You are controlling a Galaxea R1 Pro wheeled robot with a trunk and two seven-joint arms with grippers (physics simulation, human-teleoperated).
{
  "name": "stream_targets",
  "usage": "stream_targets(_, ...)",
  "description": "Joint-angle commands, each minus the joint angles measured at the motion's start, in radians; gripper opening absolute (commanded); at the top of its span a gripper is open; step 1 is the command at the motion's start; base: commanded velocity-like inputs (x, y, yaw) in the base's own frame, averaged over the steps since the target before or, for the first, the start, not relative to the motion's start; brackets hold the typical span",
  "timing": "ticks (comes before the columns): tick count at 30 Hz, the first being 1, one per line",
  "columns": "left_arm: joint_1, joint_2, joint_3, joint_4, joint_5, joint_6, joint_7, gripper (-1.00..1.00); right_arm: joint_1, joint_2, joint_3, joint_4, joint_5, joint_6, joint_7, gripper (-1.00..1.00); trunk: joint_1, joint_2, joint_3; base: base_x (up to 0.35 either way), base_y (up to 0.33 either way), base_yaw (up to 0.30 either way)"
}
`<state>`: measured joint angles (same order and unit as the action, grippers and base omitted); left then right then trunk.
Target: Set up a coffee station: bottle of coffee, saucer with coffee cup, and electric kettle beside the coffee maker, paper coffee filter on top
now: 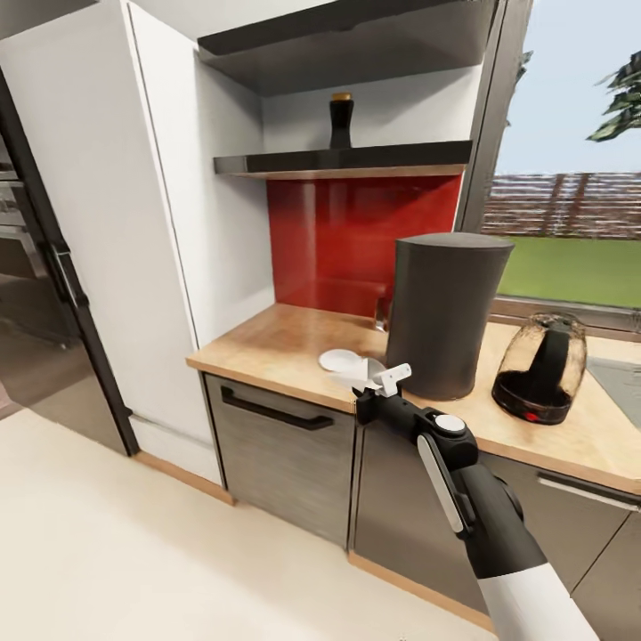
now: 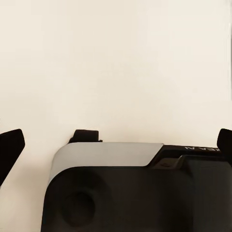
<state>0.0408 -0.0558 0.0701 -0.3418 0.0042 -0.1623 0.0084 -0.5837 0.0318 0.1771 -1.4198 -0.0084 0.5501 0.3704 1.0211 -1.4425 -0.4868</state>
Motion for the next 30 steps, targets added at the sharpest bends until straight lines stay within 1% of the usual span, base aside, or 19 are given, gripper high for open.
stream_targets(1,0.001,-0.001,0.005,-0.002,0.000,-0.001,-0.001,1.00,-0.001,0.000,-0.001,-0.001,-0.004,0.007,0.002,-1.00,0.000,-0.001,-0.001,0.009,0.021,-0.238)
stream_targets(15,0.001,-0.001,0.005,-0.002,0.000,0.000,-0.001,1.00,-0.001,0.000,-0.001,-0.001,-0.004,0.007,0.002,-1.00,0.000,-0.001,-0.001,0.001,0.008,-0.246)
stream_targets(20,0.000,0.000,0.005,-0.002,0.000,0.000,-0.001,1.00,-0.001,0.001,-0.001,-0.001,-0.004,0.007,0.002,-1.00,0.000,-0.001,-0.001,0.060,0.167,-0.065)
stream_targets(30,0.000,0.000,0.005,-0.002,0.000,0.000,-0.001,1.00,-0.001,0.000,-0.001,-0.001,-0.004,0.007,0.002,-1.00,0.000,-0.001,-0.001,0.128,0.271,-0.005)
